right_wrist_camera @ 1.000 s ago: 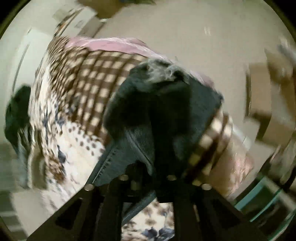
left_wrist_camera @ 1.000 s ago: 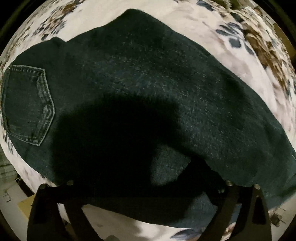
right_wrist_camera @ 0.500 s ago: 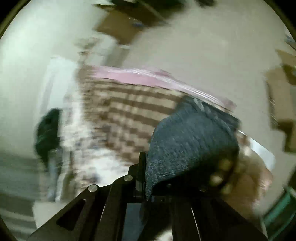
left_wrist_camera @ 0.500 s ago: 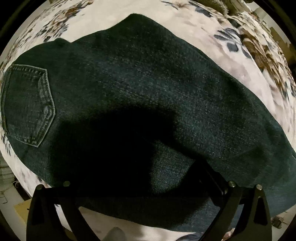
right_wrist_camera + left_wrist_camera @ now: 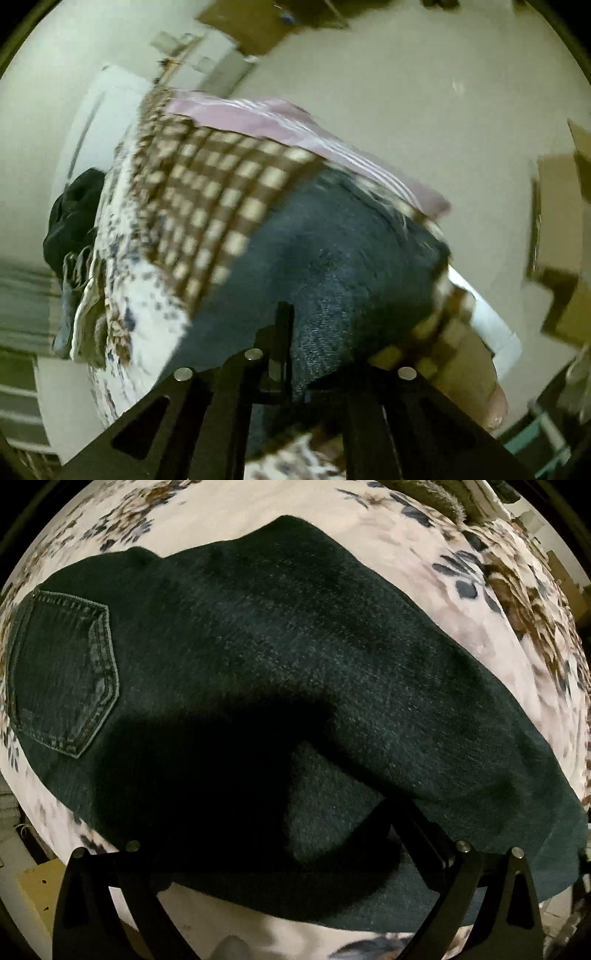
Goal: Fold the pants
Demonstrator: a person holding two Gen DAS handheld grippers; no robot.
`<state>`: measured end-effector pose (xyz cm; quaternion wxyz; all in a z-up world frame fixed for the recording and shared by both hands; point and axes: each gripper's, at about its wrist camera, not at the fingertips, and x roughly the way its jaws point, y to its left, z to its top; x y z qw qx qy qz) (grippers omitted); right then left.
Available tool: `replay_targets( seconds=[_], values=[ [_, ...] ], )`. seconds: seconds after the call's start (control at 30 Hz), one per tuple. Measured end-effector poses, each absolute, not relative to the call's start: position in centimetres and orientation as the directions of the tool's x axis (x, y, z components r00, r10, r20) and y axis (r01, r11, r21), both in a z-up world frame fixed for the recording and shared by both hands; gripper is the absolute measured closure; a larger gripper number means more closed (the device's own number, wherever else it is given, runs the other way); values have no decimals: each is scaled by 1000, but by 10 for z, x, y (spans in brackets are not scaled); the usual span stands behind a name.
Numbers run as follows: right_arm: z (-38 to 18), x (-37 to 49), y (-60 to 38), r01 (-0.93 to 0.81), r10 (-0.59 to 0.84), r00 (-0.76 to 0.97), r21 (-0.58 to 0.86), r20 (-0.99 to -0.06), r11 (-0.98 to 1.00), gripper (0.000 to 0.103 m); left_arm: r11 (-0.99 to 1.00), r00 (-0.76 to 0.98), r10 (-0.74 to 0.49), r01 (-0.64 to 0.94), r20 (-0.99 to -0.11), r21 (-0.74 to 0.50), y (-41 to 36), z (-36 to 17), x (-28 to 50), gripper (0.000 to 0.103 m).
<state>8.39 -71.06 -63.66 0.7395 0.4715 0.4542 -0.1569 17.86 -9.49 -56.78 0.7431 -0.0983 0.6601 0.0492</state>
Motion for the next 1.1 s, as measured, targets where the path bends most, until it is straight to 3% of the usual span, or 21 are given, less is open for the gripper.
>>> replay_targets(
  seconds=[0.07,0.2,0.27,0.53,0.63,0.77,0.83,0.93,0.97,1.0,1.1],
  values=[
    [-644,74,-718,692,189,542,562,-819,453,81,975,122,-59,-205,-991,-83,-92,-561,180,0],
    [-653,59,-741,720,139,634,646,-761,253,82,979,132,-49,-188,-990,-74,-95,-556,179,0],
    [-648,59,-746,722,101,650,654,-753,226,100,982,135,-45,-177,-990,-69,-101,-557,179,0],
    [-545,88,-735,414,109,851,782,-515,466,100,979,148,-48,-189,-988,-76,-95,-558,183,0],
    [-559,94,-742,449,89,817,725,-570,522,100,980,151,-45,-185,-988,-73,-100,-559,186,0],
    [-623,98,-755,592,76,676,601,-733,537,100,981,145,-40,-183,-989,-66,-102,-562,186,0],
    [-659,92,-769,661,95,604,563,-792,496,91,981,141,-38,-186,-989,-64,-101,-563,186,0],
    [-669,72,-781,736,42,581,546,-813,400,47,979,161,-39,-192,-986,-70,-95,-557,183,0],
    [-664,66,-783,762,19,563,528,-826,375,26,980,169,-31,-190,-985,-63,-92,-554,180,0],
    [-656,61,-782,783,5,542,506,-840,362,20,981,175,-18,-189,-984,-51,-89,-549,177,0],
    [-616,73,-752,776,-15,488,426,-873,465,20,979,201,26,-203,-979,-15,-76,-532,172,0]
  ],
)
